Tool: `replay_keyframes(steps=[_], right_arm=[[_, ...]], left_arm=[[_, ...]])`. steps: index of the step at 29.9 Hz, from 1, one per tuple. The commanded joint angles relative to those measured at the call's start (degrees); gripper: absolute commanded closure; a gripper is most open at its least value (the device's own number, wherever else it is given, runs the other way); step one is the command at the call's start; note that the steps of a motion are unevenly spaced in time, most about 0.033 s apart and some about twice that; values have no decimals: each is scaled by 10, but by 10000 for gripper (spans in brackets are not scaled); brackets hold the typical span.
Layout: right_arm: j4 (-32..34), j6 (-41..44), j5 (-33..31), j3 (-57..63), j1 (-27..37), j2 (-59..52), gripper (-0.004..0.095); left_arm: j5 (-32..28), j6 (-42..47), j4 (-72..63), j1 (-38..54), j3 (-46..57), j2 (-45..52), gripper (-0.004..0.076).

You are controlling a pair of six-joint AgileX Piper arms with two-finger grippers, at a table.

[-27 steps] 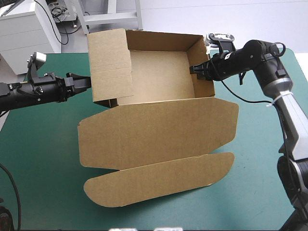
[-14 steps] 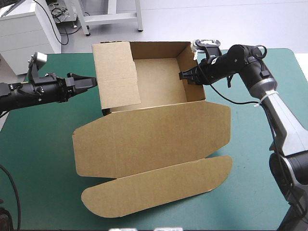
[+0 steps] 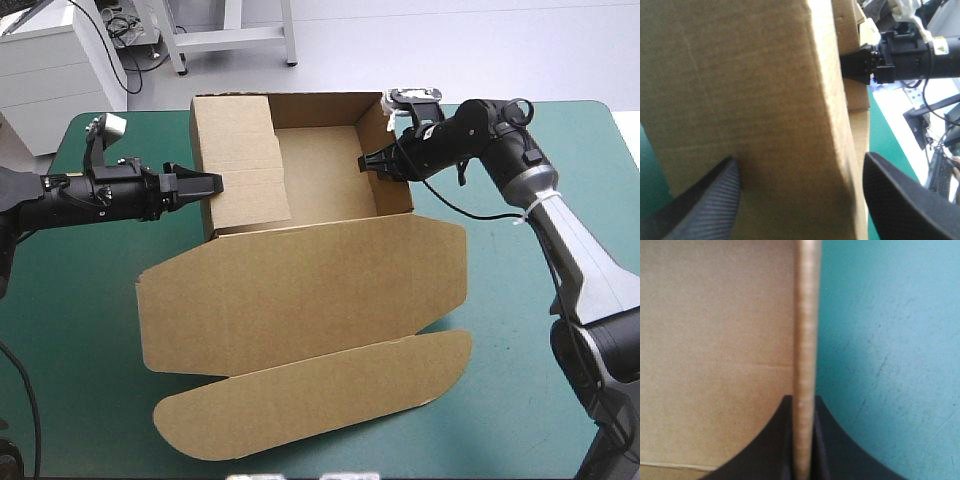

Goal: Fold the box

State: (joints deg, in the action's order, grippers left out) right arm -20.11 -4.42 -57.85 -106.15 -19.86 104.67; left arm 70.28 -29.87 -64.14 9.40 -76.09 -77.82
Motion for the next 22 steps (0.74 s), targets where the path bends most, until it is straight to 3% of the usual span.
replay_keyframes(steps=[1, 15, 22], right_arm=[[28, 25, 28, -16, -34, -31, 920], [276, 202, 50, -16, -199, -31, 916], [292, 246, 83, -16, -246, -31, 916]], left_arm=[[37, 8, 9, -5, -14, 19, 229], [13, 81, 196, -5, -14, 19, 229], [6, 130, 244, -5, -14, 19, 286]])
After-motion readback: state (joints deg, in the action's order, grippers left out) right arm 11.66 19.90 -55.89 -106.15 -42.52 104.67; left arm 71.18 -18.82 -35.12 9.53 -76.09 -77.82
